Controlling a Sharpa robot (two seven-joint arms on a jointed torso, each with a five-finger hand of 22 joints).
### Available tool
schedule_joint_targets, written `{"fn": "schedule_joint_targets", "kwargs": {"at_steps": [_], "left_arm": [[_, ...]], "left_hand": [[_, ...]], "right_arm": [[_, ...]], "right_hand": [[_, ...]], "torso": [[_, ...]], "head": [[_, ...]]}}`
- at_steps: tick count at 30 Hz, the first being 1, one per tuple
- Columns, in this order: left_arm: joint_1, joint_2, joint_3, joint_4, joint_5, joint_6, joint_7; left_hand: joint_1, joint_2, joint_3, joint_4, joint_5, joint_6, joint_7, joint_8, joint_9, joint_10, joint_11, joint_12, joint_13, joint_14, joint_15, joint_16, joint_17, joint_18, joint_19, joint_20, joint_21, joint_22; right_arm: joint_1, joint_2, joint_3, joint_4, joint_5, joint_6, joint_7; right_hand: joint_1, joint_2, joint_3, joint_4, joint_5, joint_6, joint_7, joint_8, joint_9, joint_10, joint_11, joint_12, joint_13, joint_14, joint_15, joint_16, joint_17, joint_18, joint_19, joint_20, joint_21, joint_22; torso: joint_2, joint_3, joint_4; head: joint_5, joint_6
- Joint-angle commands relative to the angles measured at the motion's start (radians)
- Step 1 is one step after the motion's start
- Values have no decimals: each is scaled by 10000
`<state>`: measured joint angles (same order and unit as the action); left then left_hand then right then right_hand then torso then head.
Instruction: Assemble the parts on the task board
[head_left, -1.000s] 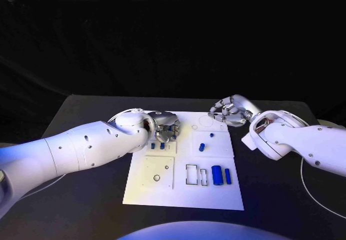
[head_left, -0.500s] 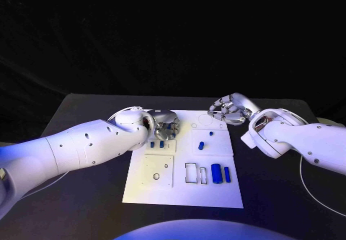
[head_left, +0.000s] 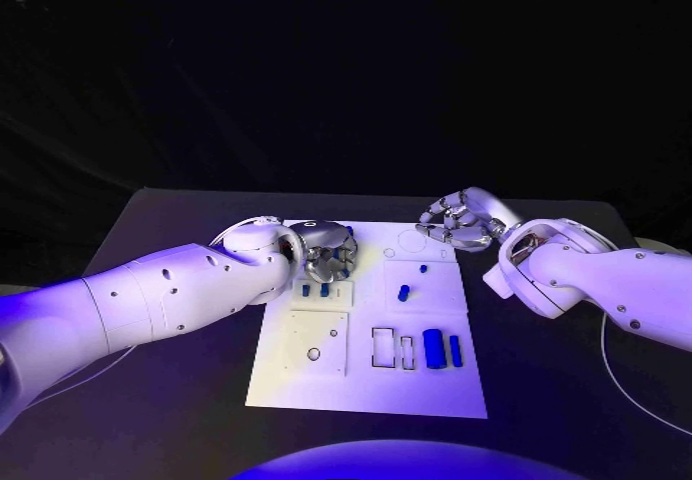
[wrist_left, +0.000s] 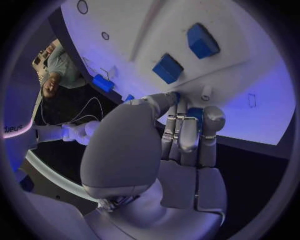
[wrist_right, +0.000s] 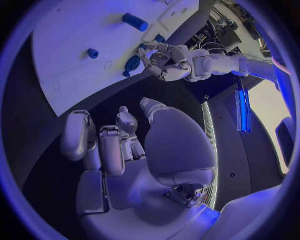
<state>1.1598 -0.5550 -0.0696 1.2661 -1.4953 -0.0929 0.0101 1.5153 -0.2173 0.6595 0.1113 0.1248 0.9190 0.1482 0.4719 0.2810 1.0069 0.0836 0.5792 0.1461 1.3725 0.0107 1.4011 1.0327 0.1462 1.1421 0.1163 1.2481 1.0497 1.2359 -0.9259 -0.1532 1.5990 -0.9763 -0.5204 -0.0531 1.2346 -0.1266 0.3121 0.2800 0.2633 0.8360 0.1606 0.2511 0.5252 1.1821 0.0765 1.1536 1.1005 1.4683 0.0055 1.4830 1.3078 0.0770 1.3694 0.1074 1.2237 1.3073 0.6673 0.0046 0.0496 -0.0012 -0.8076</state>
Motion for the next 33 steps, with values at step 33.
{"fn": "schedule_joint_targets", "kwargs": {"at_steps": [33], "left_arm": [[17,-1695,574,1097,1688,146,-392]], "left_hand": [[-328,-47,-81,-28,-15,120,42,-193,-17,197,-23,-297,-8,89,16,19,-58,-182,41,-7,45,18]], "right_arm": [[-8,12,1,-39,-150,89,71]], "right_hand": [[42,9,13,50,46,-74,-7,56,10,-47,-6,-69,-44,514,-39,-60,503,97,-70,1,-50,130]], "torso": [[-18,-12,3]], "head": [[161,85]]}}
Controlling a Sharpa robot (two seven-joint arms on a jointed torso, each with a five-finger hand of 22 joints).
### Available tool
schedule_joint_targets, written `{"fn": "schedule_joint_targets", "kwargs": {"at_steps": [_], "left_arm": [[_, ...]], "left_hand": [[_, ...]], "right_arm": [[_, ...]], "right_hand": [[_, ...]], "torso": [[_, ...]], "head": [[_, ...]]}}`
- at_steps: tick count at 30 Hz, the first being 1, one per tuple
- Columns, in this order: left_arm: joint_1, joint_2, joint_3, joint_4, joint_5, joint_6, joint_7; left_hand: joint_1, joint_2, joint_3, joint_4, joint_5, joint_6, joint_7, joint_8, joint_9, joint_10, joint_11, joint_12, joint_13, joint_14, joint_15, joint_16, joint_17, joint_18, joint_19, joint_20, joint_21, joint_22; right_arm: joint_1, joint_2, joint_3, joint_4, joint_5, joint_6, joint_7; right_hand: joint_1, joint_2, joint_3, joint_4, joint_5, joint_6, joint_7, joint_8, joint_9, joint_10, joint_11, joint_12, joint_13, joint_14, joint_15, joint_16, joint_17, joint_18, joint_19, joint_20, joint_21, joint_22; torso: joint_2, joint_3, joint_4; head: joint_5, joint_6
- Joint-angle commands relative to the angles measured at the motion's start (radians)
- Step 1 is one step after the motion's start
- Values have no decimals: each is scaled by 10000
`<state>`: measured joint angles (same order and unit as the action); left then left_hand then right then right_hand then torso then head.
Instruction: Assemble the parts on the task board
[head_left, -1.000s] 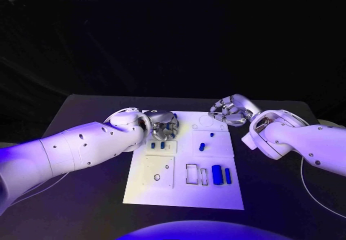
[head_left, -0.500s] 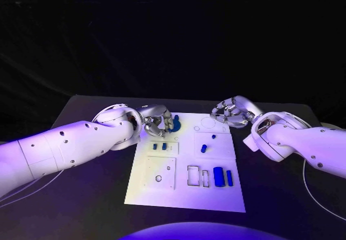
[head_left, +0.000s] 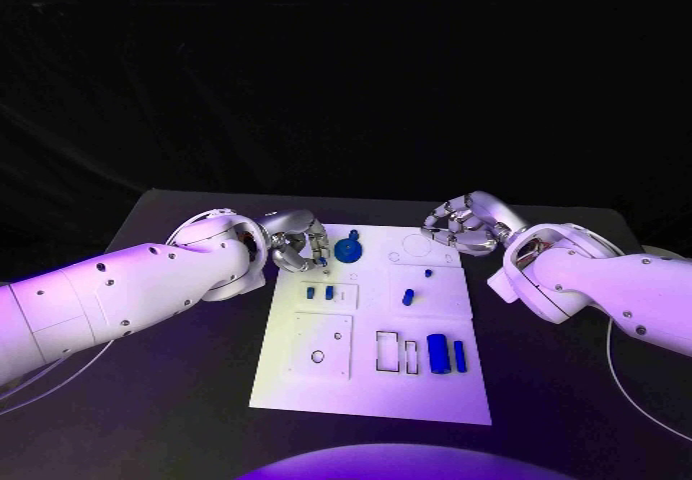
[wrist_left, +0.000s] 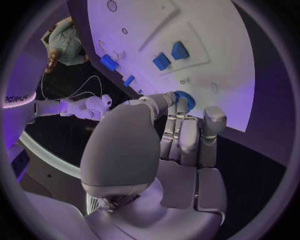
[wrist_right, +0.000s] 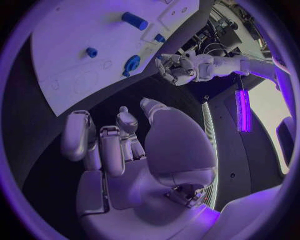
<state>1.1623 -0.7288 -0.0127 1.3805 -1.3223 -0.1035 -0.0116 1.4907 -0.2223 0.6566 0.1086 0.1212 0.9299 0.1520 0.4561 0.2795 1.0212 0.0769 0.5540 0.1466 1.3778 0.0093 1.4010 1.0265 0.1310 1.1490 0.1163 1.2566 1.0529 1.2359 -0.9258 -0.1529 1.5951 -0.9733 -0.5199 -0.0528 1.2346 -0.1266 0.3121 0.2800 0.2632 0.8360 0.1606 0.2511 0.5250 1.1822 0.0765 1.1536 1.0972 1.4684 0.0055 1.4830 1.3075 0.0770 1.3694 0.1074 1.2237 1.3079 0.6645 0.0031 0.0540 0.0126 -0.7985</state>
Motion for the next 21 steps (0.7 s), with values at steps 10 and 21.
{"fn": "schedule_joint_targets", "kwargs": {"at_steps": [10,21], "left_arm": [[-96,346,-53,-505,-255,377,-235],[-152,486,-69,-618,-295,570,-155]], "left_hand": [[-106,-1,-60,7,19,5,3,-53,-6,53,46,-75,-18,19,32,4,-41,-31,-31,-6,-44,-16],[-108,2,-60,5,19,10,-2,-59,-6,61,42,-88,-17,9,31,-4,-67,-31,-35,-4,-48,-19]], "right_arm": [[-12,47,-1,-17,-518,64,70],[-13,56,-1,-18,-653,51,64]], "right_hand": [[47,-1,9,44,47,-78,-9,56,13,-55,-8,-89,-38,511,-41,-70,489,97,-68,-1,-55,123],[47,-1,9,44,47,-78,-9,56,13,-55,-8,-89,-38,511,-41,-70,489,97,-68,-1,-55,123]], "torso": [[8,-3,5],[3,14,-15]], "head": [[-2,-7],[19,-50]]}}
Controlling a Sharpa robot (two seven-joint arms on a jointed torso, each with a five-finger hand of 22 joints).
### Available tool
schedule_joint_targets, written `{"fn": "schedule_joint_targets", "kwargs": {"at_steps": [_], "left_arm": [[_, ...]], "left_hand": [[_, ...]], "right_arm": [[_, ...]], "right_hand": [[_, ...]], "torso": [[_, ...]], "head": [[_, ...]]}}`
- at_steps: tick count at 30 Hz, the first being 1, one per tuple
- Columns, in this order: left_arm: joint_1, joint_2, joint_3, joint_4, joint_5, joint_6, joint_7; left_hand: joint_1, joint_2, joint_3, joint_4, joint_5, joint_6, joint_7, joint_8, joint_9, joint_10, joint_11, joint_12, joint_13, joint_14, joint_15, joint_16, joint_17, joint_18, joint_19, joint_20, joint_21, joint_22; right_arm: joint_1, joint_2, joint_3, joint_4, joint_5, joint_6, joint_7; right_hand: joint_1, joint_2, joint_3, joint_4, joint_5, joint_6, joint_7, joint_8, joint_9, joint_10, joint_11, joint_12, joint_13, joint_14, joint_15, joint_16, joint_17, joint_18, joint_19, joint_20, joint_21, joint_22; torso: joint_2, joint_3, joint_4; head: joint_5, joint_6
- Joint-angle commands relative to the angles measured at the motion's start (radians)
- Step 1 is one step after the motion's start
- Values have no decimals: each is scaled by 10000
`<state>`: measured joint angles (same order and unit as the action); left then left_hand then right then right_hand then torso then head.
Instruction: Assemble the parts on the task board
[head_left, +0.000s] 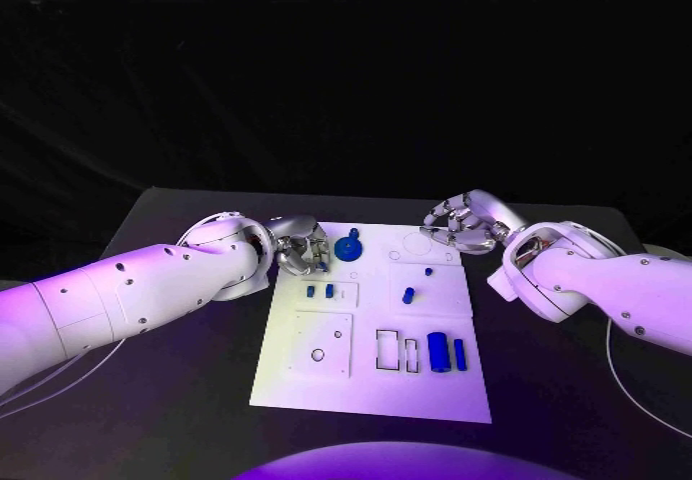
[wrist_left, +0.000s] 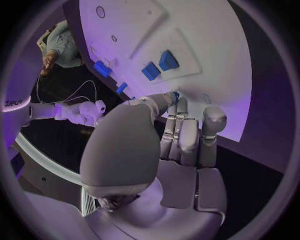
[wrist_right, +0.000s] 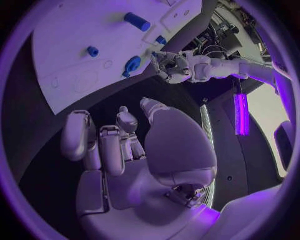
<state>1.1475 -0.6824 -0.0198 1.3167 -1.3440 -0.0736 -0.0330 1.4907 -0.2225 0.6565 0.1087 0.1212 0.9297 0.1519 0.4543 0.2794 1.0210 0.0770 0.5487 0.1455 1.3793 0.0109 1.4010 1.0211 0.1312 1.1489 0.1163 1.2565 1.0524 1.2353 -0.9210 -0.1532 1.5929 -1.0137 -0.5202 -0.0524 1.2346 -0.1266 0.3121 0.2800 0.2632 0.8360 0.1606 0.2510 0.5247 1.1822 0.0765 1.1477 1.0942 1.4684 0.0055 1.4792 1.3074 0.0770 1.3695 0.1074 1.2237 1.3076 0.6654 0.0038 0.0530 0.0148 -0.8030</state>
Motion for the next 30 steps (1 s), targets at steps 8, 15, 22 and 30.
{"fn": "schedule_joint_targets", "kwargs": {"at_steps": [8,15,22,30], "left_arm": [[-9,29,-2,93,19,302,164],[-9,11,-9,98,57,333,145],[-7,-7,-23,93,22,431,-21],[-5,13,-34,74,-94,519,-162]], "left_hand": [[-130,9,-71,14,12,26,-6,-45,-2,78,38,-50,-5,3,13,4,9,-36,-35,0,-49,-12],[-133,22,-75,12,9,49,-12,-43,3,103,29,-61,-2,12,8,11,24,-43,-14,3,-35,15],[-136,28,-84,6,5,78,-20,-41,9,139,18,-71,4,43,-1,37,93,-56,30,7,-4,67],[-138,25,-93,0,3,93,-29,-42,12,160,10,-78,8,64,-6,55,135,-63,51,9,12,93]], "right_arm": [[-7,6,2,9,-259,48,57],[-7,1,2,17,-258,47,47],[-7,-17,2,24,-255,46,31],[-7,-23,2,33,-226,48,26]], "right_hand": [[47,-1,9,44,47,-78,-9,56,16,-55,-8,-30,-7,511,-41,-31,490,97,-68,-1,-55,126],[47,-1,9,44,47,-78,-9,56,16,-55,-8,-30,-7,511,-41,-31,490,97,-68,-1,-55,126],[58,-12,6,36,48,-75,-12,61,18,-29,-12,-24,-7,515,-44,-31,499,95,-60,-4,-56,130],[56,-15,2,38,47,-74,-13,63,18,-33,-12,-35,-21,511,-45,-39,483,96,-61,-5,-62,126]], "torso": [[-12,3,10],[-6,9,-7],[-3,2,12],[-10,6,11]], "head": [[3,4],[-12,26],[-65,21],[-48,9]]}}
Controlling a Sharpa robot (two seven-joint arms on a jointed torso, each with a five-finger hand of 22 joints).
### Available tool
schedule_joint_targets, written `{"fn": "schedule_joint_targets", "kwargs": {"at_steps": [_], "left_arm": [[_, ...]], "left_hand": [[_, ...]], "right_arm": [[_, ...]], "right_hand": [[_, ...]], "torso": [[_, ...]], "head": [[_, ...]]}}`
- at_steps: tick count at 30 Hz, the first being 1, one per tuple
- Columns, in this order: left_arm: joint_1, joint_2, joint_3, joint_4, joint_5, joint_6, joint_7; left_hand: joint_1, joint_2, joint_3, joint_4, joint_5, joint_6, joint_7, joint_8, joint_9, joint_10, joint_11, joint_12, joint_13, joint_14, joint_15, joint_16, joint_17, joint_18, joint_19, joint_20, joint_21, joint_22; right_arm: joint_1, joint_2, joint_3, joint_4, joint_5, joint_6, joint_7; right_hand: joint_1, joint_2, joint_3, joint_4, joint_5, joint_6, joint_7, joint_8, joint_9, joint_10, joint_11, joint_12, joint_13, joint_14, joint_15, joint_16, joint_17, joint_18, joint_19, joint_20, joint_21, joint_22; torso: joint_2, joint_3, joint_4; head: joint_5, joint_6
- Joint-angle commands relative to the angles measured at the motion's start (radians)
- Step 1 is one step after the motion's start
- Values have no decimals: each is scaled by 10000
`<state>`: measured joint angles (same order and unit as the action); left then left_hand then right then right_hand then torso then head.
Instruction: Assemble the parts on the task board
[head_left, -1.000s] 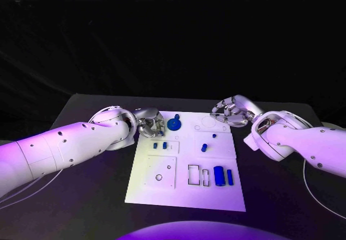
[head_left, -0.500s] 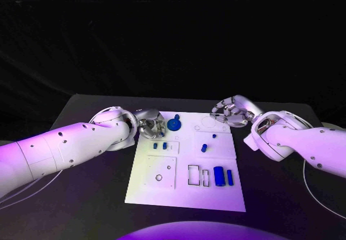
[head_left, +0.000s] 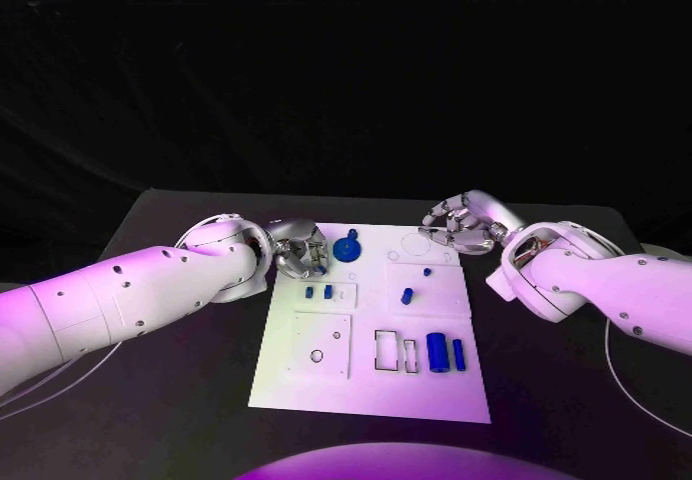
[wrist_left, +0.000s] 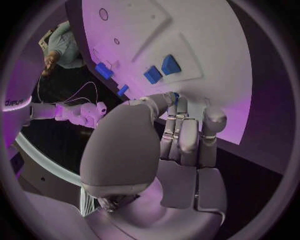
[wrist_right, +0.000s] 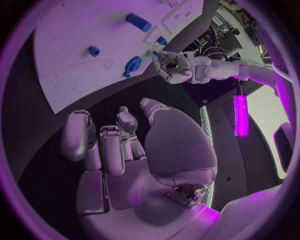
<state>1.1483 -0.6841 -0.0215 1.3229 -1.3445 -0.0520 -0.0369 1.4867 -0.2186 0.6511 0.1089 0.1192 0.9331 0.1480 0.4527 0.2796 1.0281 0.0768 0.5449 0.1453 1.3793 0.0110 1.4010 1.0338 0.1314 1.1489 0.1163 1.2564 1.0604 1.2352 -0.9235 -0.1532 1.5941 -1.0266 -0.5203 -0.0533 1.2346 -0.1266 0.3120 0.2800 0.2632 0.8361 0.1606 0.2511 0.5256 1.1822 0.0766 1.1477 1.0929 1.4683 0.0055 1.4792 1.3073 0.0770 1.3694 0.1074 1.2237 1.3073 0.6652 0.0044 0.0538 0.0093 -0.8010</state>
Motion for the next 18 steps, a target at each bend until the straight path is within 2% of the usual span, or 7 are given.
{"fn": "schedule_joint_targets", "kwargs": {"at_steps": [1,18], "left_arm": [[-12,38,-20,10,-118,315,-132],[-11,167,-78,-20,-207,270,2]], "left_hand": [[-97,-15,-41,-5,23,62,6,-27,10,95,10,-43,11,62,-8,54,0,-64,51,9,13,12],[-103,7,-62,-19,19,125,-26,-23,24,165,-20,-64,27,89,-29,77,35,-73,91,7,41,58]], "right_arm": [[-6,2,2,24,-82,48,37],[-6,1,2,19,-17,49,39]], "right_hand": [[55,-15,2,39,47,-74,-13,63,10,-28,-13,-31,-5,513,-46,-38,489,97,-62,-5,-66,127],[55,-15,2,39,47,-74,-13,63,10,-28,-13,-31,-5,513,-46,-38,489,97,-62,-5,-66,127]], "torso": [[-7,0,1],[-8,-4,-5]], "head": [[10,-11],[7,-28]]}}
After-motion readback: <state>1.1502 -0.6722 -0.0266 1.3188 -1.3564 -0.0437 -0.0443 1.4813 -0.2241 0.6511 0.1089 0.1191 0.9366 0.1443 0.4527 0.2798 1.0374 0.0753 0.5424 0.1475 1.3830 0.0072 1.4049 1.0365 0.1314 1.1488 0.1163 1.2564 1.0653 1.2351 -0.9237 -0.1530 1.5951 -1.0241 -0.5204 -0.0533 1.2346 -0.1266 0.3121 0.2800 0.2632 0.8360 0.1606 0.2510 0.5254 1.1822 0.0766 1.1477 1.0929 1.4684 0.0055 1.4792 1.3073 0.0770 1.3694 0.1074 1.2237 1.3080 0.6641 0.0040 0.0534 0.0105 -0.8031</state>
